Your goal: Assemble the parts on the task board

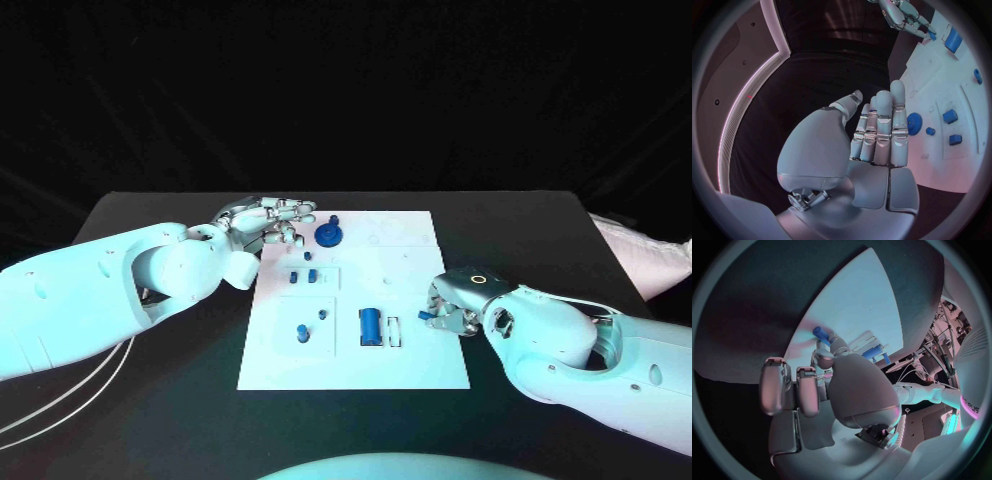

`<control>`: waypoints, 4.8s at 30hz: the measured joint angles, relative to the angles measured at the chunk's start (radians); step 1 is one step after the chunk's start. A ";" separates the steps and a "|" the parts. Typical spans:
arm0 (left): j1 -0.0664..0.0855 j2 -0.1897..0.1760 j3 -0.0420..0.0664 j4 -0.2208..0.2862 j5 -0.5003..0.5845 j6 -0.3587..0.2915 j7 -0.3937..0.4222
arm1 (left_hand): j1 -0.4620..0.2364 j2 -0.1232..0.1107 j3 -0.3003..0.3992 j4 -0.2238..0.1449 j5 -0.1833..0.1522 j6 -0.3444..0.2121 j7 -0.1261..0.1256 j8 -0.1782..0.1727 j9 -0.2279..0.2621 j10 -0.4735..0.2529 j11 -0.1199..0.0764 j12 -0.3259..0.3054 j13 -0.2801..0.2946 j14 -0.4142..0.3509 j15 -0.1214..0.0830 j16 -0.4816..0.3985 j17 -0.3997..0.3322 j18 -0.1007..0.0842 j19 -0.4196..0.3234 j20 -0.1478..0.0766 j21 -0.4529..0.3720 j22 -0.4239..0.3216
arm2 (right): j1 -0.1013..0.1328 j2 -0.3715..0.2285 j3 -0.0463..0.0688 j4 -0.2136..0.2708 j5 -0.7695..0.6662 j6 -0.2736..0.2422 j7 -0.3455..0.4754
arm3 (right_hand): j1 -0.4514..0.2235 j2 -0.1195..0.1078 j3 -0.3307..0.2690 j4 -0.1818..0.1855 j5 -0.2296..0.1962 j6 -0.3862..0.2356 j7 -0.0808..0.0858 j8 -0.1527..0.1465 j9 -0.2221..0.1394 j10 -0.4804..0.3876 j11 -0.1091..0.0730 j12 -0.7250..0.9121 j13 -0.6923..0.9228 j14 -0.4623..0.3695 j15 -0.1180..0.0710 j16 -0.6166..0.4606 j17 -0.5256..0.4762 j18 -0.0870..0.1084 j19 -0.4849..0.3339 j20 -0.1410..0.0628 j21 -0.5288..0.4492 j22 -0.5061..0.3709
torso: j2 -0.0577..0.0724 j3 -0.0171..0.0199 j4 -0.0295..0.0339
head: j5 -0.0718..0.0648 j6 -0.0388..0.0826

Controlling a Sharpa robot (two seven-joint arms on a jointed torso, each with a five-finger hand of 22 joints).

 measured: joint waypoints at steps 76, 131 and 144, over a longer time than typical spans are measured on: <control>-0.005 0.004 0.000 0.001 -0.004 0.010 -0.007 | 0.000 0.000 0.000 0.000 0.000 -0.004 0.004 0.000 0.000 -0.003 -0.004 0.000 0.000 0.000 0.000 0.000 -0.003 0.000 0.000 0.000 -0.004 -0.003 | 0.024 0.053 -0.016 0.015 0.521 -0.145 -0.009 | -0.335 -0.109 0.025 0.183 -0.046 0.058 -0.018 0.023 0.088 0.082 -0.018 0.184 0.149 0.002 -0.013 -0.008 -0.001 0.000 0.014 -0.014 0.006 0.008 | 0.000 -0.0001 -0.0015 | 0.006 -0.005; -0.006 0.010 0.000 -0.007 -0.006 0.015 -0.019 | 0.000 0.000 -0.003 0.003 0.000 -0.004 0.004 0.000 0.000 -0.007 0.000 0.004 0.000 0.000 0.000 0.000 -0.004 0.000 0.000 0.000 -0.004 -0.005 | 0.025 0.081 -0.007 -0.048 0.473 -0.034 0.041 | -0.138 -0.056 -0.059 0.069 -0.115 0.056 -0.017 0.031 0.227 0.080 -0.015 0.162 0.152 0.001 -0.013 -0.008 -0.001 0.000 0.014 -0.014 -0.006 0.009 | 0.000 0.0002 -0.0012 | 0.007 -0.006; -0.006 0.008 0.000 -0.009 -0.008 0.015 -0.021 | 0.000 0.000 -0.003 0.003 0.000 -0.004 0.003 0.000 0.000 -0.007 0.000 0.004 0.000 0.000 0.000 0.000 -0.004 0.000 0.000 0.000 -0.004 -0.005 | 0.022 0.037 -0.013 -0.023 0.506 -0.079 0.092 | -0.127 -0.067 -0.091 0.072 -0.113 0.016 0.004 0.005 0.114 0.057 -0.005 0.110 0.123 0.001 -0.013 -0.020 -0.001 0.000 -0.007 -0.011 -0.029 -0.018 | 0.000 0.0003 -0.0024 | 0.008 -0.004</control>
